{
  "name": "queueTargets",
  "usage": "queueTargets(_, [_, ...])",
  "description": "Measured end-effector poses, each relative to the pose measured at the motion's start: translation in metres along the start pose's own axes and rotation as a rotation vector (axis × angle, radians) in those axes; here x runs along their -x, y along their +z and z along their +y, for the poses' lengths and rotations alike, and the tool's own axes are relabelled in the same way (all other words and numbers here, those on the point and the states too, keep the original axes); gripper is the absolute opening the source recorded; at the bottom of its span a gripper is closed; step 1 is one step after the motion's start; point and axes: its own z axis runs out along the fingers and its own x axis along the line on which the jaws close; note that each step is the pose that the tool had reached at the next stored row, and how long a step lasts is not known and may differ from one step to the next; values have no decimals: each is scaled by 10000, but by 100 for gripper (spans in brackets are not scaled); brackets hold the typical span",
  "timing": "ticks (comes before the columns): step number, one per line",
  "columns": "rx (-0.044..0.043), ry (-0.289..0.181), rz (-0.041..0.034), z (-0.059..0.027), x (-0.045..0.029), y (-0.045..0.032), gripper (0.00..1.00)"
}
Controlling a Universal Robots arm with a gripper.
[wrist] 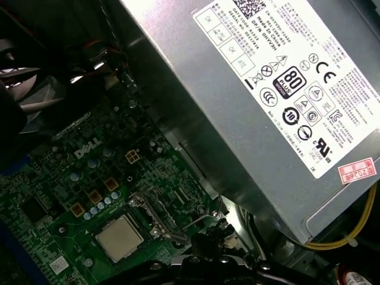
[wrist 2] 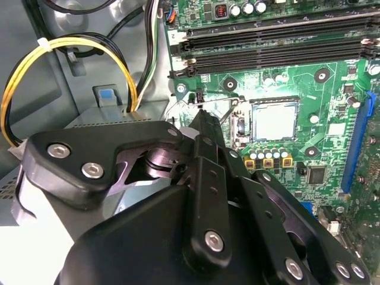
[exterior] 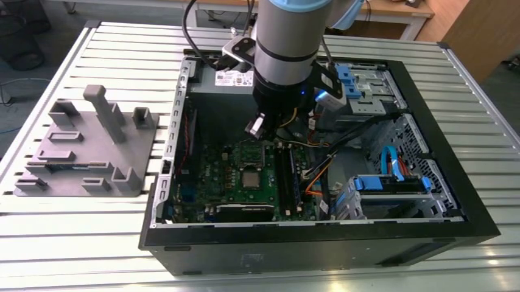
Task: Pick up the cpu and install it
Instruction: 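Close the cpu cover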
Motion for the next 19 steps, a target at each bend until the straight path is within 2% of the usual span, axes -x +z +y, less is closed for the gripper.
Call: queueTargets(19, [-52, -141, 93, -65, -83, -16, 11])
